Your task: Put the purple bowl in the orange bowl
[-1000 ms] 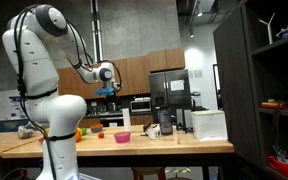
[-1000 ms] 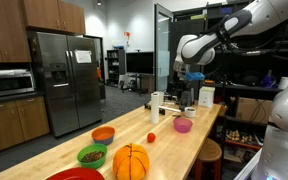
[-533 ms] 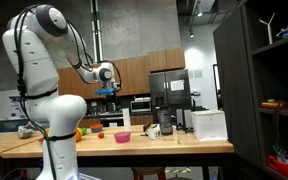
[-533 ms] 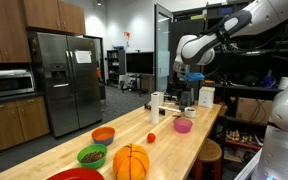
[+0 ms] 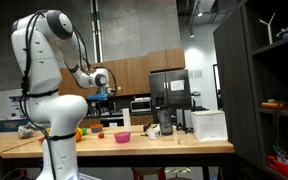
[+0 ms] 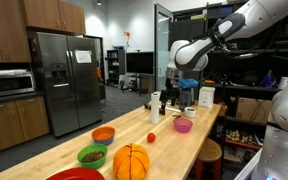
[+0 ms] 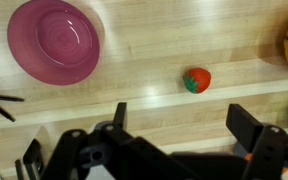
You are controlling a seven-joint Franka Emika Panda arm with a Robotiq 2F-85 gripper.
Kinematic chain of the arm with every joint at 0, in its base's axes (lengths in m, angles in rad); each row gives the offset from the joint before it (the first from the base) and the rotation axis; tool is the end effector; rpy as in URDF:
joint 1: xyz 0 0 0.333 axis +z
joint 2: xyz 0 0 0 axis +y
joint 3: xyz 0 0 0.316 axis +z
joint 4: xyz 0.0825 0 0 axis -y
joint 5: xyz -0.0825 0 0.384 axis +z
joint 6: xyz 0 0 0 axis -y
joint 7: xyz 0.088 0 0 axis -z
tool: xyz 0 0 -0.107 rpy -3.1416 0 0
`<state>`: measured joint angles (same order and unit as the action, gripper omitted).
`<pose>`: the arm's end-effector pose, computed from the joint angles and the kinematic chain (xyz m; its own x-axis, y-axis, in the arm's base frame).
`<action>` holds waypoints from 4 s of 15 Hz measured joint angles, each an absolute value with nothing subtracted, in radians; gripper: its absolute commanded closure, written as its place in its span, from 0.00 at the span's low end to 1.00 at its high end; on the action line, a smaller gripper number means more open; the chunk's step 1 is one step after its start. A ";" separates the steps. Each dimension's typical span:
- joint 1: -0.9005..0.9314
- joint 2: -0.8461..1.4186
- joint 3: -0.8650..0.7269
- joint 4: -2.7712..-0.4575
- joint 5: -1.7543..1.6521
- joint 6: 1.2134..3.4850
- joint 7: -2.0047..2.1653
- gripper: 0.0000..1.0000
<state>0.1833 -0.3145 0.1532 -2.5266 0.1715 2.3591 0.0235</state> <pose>0.4154 0.1476 0.4009 0.9727 0.1866 0.1382 0.2003 -0.9753 -0.0930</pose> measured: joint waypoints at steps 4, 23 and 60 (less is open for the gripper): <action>0.186 -0.265 0.182 -2.526 0.162 2.370 0.032 0.00; 0.112 -0.171 0.137 -2.622 -0.016 2.536 0.029 0.00; 0.107 -0.074 0.118 -2.627 -0.020 2.624 0.044 0.99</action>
<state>0.1065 -0.0739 0.1183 -2.6269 -0.0201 2.6238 0.0435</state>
